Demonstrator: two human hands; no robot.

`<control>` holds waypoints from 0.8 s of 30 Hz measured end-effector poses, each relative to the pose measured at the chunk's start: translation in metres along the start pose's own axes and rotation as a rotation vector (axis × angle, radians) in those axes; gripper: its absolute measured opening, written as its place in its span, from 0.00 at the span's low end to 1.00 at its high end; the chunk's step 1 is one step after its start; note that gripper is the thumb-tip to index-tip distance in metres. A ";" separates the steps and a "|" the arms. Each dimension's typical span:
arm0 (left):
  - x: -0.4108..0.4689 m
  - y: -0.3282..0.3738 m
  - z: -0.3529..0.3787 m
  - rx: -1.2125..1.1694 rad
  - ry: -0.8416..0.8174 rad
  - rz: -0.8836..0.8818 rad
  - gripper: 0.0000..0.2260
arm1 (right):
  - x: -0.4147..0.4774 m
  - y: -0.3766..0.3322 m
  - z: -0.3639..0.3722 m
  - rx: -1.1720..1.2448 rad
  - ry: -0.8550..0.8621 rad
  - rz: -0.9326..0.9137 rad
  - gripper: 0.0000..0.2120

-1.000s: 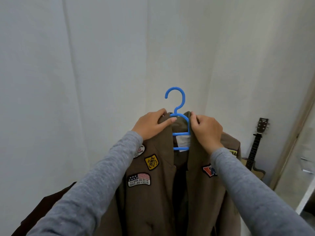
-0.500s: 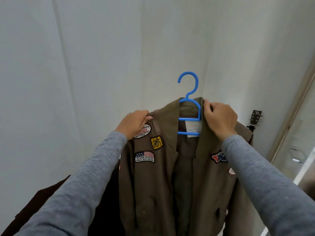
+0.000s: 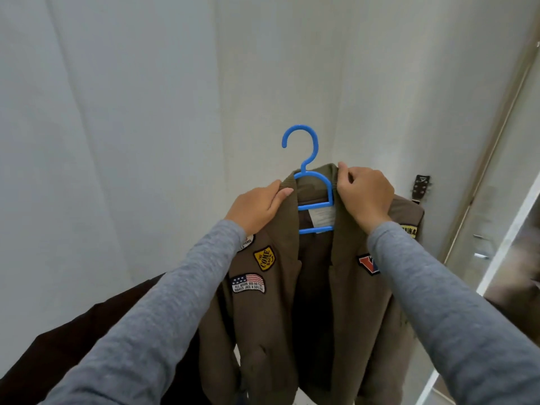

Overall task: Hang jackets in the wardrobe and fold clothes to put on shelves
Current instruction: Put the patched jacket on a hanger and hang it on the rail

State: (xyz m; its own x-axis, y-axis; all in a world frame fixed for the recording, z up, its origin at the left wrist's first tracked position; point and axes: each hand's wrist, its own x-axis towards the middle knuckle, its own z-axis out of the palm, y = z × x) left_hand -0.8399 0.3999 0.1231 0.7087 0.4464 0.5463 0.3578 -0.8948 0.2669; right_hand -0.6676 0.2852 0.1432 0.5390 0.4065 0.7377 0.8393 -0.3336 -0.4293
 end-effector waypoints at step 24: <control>0.056 0.080 0.049 0.044 0.329 -0.160 0.23 | -0.041 0.206 -0.032 0.414 0.051 0.510 0.10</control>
State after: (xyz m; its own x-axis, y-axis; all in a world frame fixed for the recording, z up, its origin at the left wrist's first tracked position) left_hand -0.7419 0.3536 0.1359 0.4110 0.5485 0.7282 0.4795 -0.8094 0.3391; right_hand -0.5197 0.1721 0.0412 0.8811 0.2395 0.4078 0.4429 -0.1153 -0.8891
